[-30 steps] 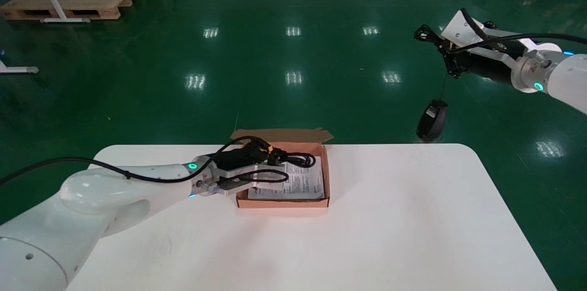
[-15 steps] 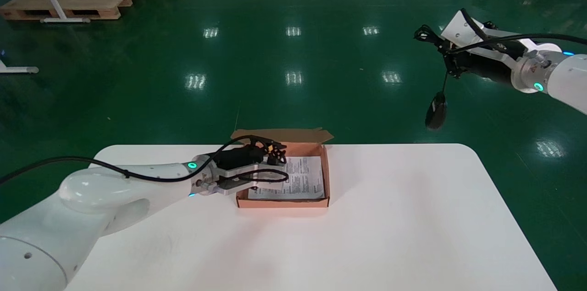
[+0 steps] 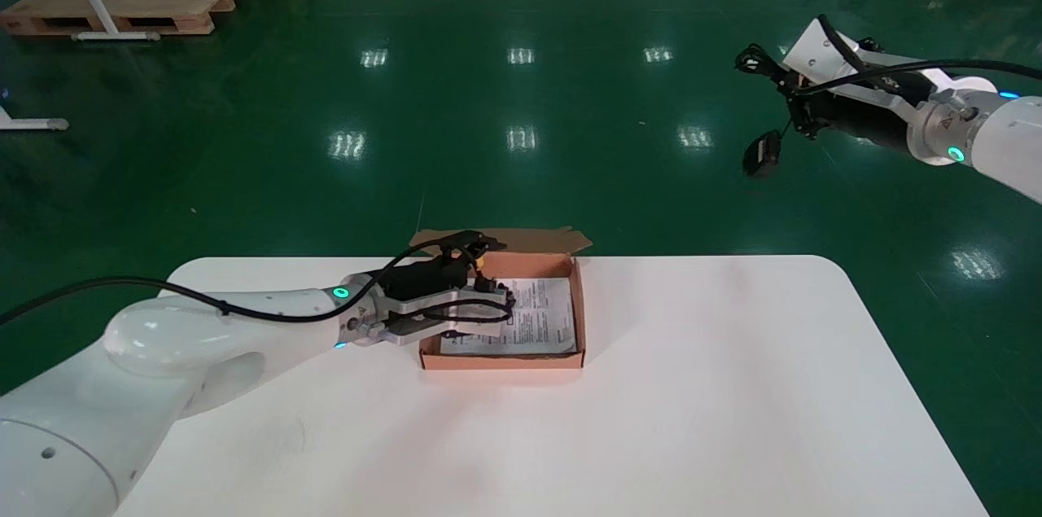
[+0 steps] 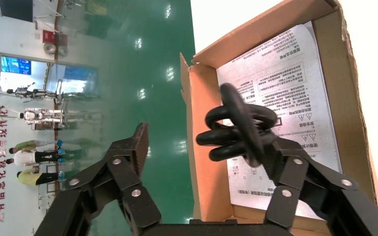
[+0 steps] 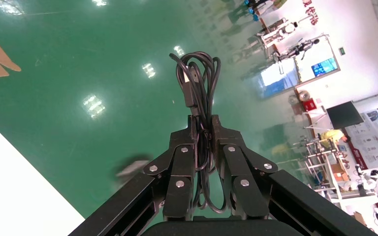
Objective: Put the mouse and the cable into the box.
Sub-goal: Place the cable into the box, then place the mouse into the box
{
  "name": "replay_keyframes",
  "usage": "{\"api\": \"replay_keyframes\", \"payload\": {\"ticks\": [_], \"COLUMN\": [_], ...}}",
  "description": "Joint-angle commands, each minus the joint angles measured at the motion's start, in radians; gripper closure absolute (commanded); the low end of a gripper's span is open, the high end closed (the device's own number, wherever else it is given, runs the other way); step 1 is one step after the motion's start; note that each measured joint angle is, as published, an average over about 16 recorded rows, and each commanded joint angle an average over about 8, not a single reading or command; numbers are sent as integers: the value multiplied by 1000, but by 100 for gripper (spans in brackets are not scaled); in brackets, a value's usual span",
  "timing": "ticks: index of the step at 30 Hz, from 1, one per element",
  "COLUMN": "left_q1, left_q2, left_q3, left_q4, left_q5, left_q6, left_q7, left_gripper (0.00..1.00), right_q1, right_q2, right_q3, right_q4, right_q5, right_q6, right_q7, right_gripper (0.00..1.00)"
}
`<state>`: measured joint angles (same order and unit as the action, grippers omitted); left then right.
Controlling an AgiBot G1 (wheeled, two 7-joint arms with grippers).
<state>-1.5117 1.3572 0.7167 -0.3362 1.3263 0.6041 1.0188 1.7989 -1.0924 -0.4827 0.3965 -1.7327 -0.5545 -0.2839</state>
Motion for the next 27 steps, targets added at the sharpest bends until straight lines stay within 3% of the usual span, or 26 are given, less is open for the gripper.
{"api": "replay_keyframes", "payload": {"ticks": [1,14,27], "left_q1": [1,23,-8], "left_q2": [-7,-4,-31], "left_q3": [0,69,131], "left_q4": [-6,10,9], "left_q5": [-2,-9,24], "left_q6": [2,-165,-243], "left_q7": [0,-240,-360], "left_gripper": [0,0,0], "right_q1": [0,0,-2], "right_q2": [0,0,-1], "right_q3": [0,0,-1], "right_q4": [0,0,6], "right_q5": [0,0,3], "right_q6": [0,0,-16], "right_q7": [0,0,-2], "right_gripper": [100,100,100]}}
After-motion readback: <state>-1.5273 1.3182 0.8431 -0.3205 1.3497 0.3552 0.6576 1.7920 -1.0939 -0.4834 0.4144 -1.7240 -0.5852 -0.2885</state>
